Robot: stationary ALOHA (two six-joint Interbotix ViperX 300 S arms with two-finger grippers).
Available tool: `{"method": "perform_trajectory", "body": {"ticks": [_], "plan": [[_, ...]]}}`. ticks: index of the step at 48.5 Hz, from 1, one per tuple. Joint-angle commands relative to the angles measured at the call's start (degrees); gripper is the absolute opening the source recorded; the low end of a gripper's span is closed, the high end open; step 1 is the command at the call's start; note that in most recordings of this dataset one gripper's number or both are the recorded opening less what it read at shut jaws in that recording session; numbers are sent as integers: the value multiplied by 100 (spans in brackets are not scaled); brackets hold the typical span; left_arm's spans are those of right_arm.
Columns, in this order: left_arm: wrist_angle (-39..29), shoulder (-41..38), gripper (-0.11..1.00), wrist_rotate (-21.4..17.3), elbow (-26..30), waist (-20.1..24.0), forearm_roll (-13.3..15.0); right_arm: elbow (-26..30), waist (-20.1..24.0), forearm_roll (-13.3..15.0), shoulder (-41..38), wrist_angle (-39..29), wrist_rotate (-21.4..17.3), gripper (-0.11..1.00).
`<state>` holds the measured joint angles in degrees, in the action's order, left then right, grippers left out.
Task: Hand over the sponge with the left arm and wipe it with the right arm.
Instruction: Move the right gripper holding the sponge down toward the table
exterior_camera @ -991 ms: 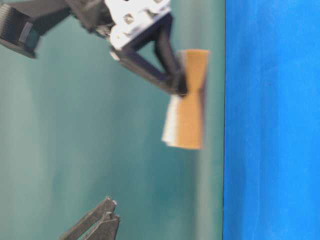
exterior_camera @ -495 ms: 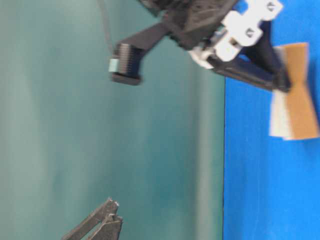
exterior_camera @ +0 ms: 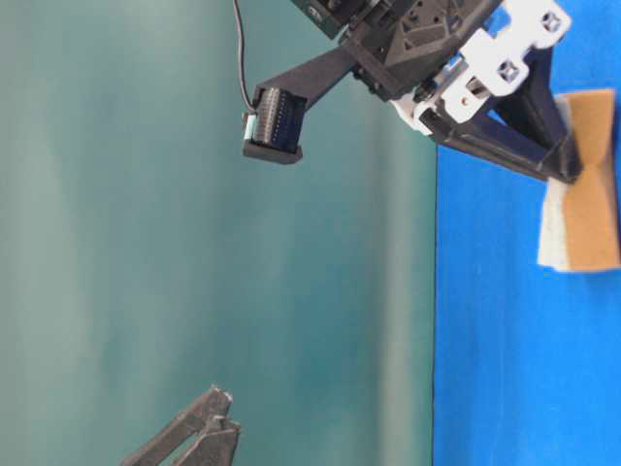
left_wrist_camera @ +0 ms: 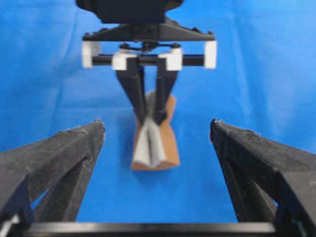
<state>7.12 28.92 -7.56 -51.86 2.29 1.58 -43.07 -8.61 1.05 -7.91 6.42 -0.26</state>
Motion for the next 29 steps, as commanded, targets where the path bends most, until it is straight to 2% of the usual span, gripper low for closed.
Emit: {"method": "perform_trajectory", "body": {"ticks": [1,16,29], "plan": [[62,44,91,0,53,-9,0,35,-369,44,53,44,35,23],[62,35,91,0,53,-9,0,97,-1239,475,44,237,53,23],[53,26,91,-9,53,0,0,141,-1406,554,9,264,62,23]]}}
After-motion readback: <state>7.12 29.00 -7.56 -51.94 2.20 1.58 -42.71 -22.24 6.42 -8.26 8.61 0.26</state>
